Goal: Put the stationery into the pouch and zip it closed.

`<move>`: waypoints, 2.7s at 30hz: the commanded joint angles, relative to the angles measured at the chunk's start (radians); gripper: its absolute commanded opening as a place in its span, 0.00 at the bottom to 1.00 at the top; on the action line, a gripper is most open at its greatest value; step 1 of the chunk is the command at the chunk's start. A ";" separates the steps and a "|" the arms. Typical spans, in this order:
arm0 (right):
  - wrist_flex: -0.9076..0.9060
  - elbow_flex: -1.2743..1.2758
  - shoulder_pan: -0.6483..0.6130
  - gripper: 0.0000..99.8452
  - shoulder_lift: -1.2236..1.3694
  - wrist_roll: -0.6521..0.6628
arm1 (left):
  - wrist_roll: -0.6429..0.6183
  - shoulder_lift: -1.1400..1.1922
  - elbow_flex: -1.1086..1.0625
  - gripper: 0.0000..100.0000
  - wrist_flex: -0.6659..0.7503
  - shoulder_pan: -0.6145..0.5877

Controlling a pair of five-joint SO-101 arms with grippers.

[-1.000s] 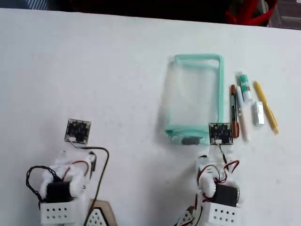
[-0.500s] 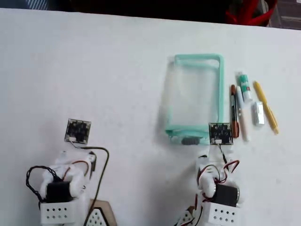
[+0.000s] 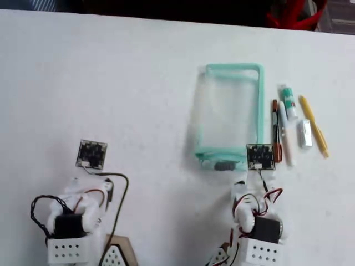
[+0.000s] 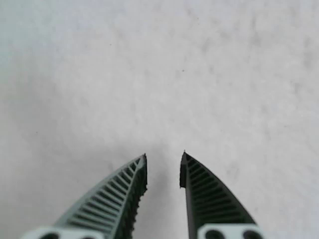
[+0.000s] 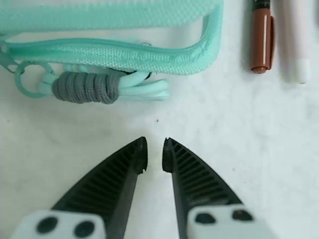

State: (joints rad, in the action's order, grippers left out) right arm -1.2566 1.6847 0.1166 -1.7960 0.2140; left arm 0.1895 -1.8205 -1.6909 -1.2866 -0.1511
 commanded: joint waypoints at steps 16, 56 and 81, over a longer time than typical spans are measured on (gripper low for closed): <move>0.010 0.006 -0.002 0.07 -0.004 0.005 | -0.011 -0.002 0.292 0.13 0.104 0.002; -0.002 -0.261 -0.424 0.18 -0.001 0.629 | -0.003 -0.002 -0.003 0.12 0.634 0.191; -0.147 -0.683 -0.461 0.21 0.854 1.017 | -0.003 -0.002 -0.003 0.12 0.600 0.220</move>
State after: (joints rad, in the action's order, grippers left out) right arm -1.4101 1.0940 -0.3360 -1.1669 1.2359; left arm 0.1895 -1.8159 -1.6939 -0.6820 0.0606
